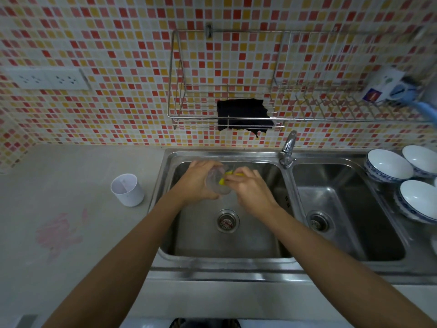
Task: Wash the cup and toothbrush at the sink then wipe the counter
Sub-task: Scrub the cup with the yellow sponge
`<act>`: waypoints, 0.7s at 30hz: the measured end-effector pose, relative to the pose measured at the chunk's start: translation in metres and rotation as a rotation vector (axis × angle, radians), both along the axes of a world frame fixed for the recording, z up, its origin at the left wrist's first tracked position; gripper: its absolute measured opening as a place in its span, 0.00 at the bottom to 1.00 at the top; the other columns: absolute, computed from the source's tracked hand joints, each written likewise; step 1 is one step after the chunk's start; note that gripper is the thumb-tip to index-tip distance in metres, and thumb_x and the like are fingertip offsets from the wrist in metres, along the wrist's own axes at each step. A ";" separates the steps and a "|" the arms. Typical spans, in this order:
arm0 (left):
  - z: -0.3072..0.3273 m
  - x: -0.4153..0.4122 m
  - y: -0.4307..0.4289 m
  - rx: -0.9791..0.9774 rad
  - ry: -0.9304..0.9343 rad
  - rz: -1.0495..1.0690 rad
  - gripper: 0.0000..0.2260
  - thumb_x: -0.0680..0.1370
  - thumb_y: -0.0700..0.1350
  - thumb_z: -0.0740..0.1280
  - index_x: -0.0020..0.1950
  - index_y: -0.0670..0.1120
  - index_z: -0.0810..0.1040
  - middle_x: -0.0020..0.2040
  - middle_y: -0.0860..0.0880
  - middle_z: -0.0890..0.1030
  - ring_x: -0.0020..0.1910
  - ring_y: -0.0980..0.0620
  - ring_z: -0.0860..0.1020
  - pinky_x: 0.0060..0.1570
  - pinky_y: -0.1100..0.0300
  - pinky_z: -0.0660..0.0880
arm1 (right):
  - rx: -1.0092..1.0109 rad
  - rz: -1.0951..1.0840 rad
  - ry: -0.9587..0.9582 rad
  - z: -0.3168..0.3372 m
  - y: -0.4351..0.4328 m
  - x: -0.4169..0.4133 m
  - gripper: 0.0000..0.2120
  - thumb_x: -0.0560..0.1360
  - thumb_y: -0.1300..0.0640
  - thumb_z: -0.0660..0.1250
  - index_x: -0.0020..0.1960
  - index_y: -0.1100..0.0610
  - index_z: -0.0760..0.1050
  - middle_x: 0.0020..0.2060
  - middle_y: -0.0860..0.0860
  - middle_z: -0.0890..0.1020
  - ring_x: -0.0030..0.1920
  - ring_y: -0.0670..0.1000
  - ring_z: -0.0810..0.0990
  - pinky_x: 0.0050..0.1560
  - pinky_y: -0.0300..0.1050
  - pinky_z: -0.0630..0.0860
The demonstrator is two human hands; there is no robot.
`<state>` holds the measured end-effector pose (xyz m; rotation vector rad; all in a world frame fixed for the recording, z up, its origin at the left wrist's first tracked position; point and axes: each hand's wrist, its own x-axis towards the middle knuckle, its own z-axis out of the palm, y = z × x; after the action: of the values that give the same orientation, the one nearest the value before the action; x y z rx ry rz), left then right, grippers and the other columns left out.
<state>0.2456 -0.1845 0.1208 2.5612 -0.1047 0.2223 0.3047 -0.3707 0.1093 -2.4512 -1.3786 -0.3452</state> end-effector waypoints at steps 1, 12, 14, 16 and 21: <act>0.002 -0.001 0.003 -0.001 0.011 -0.002 0.35 0.60 0.50 0.78 0.66 0.45 0.73 0.61 0.50 0.76 0.59 0.54 0.70 0.55 0.67 0.56 | 0.029 0.004 0.047 -0.001 -0.002 -0.004 0.23 0.59 0.71 0.75 0.51 0.53 0.83 0.50 0.46 0.85 0.48 0.56 0.78 0.45 0.46 0.75; 0.005 -0.010 0.030 -0.083 0.136 -0.059 0.34 0.61 0.53 0.77 0.65 0.50 0.73 0.57 0.58 0.73 0.57 0.58 0.68 0.59 0.61 0.63 | -0.103 0.081 0.056 -0.002 0.017 -0.013 0.20 0.62 0.64 0.79 0.52 0.51 0.82 0.49 0.46 0.84 0.47 0.55 0.78 0.40 0.45 0.79; 0.000 -0.011 0.032 -0.127 0.140 -0.030 0.33 0.61 0.50 0.78 0.65 0.52 0.72 0.55 0.61 0.72 0.59 0.56 0.69 0.60 0.60 0.65 | -0.061 0.043 0.024 0.000 0.023 -0.021 0.19 0.61 0.61 0.80 0.50 0.49 0.82 0.49 0.43 0.84 0.46 0.52 0.78 0.40 0.40 0.77; -0.007 -0.013 0.034 -0.151 0.119 -0.011 0.37 0.60 0.52 0.78 0.67 0.53 0.69 0.57 0.61 0.71 0.62 0.53 0.68 0.62 0.55 0.69 | -0.024 0.025 0.025 0.001 0.030 -0.024 0.18 0.62 0.60 0.79 0.50 0.48 0.82 0.50 0.42 0.83 0.47 0.51 0.78 0.42 0.38 0.75; -0.009 -0.013 0.045 -0.164 0.039 0.071 0.39 0.61 0.51 0.81 0.67 0.46 0.66 0.62 0.51 0.69 0.61 0.55 0.66 0.59 0.65 0.64 | -0.003 -0.019 0.070 0.007 0.048 -0.030 0.17 0.66 0.65 0.76 0.53 0.52 0.83 0.51 0.45 0.84 0.47 0.53 0.78 0.47 0.38 0.75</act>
<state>0.2328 -0.1391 0.1119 2.4070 0.0184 0.1996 0.2746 -0.3231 0.1162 -2.4560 -1.3298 -0.2593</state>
